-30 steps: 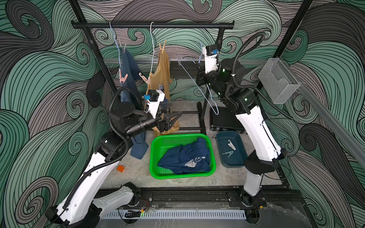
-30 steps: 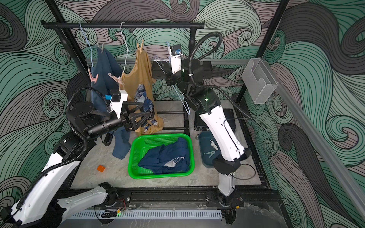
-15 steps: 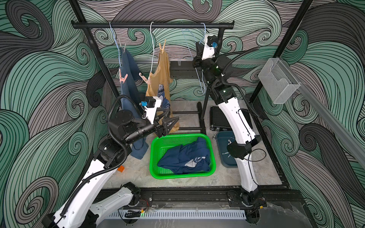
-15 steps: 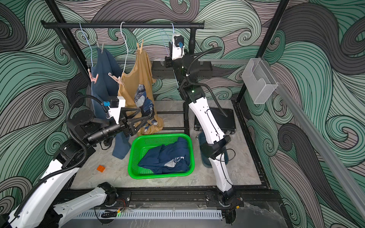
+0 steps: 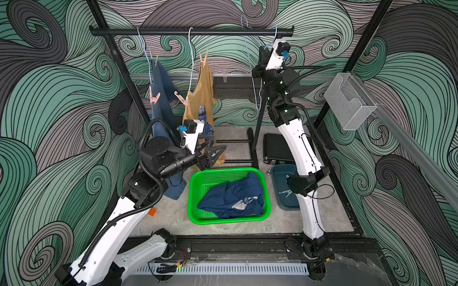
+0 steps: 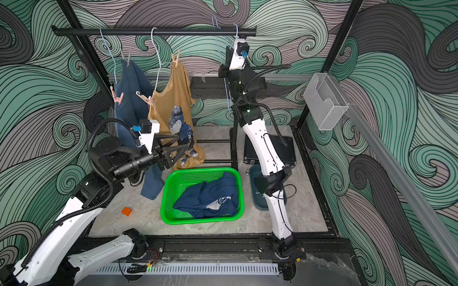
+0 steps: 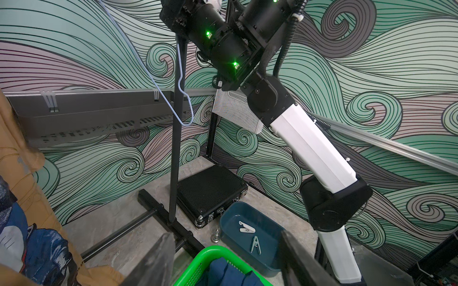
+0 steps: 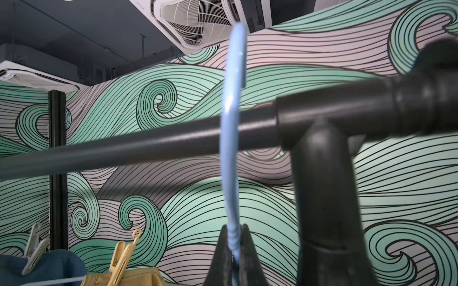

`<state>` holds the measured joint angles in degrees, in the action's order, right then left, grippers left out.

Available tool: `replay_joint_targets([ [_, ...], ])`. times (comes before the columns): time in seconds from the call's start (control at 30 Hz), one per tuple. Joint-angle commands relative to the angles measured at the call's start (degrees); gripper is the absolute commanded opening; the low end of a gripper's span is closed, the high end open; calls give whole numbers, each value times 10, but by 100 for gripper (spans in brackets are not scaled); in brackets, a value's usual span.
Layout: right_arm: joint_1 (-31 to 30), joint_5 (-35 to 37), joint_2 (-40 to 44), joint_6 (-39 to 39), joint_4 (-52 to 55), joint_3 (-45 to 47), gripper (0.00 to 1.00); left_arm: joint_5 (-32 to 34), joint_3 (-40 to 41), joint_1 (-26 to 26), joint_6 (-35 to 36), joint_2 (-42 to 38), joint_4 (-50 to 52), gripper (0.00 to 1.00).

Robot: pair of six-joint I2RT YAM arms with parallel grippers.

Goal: Remove the clothespins securing t-shirts to the hanger
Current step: Place the hanger on the clothes rail.

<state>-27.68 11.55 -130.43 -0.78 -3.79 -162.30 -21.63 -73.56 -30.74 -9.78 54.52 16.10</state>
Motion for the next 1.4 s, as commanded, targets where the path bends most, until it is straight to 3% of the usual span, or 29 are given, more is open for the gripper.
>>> replay_joint_targets([
  [0.0,-1,-7,-21,19,18,0,0,0,2,5,-9,0,-24,66],
  [0.33,-3,-21,-18,18,22,2,0,3,9,7,-6,-1,-26,66],
  [0.37,-4,-20,-17,14,20,3,11,3,11,8,-6,-3,-27,66],
  [0.47,-7,-23,-14,10,21,3,30,3,10,10,-6,-3,-27,66],
  [0.5,-8,-23,-11,10,22,3,42,3,11,10,-7,-3,-27,66],
  [0.67,-12,-20,-2,4,23,7,48,2,11,13,-7,-5,-26,66],
  [0.8,-22,-23,17,-10,37,26,73,1,10,13,-8,-5,-26,66],
  [0.93,-32,-14,57,-13,31,72,86,4,4,14,-5,-3,-17,67],
  [1.37,-62,22,187,-12,16,245,93,8,-8,15,-3,-12,-2,67],
])
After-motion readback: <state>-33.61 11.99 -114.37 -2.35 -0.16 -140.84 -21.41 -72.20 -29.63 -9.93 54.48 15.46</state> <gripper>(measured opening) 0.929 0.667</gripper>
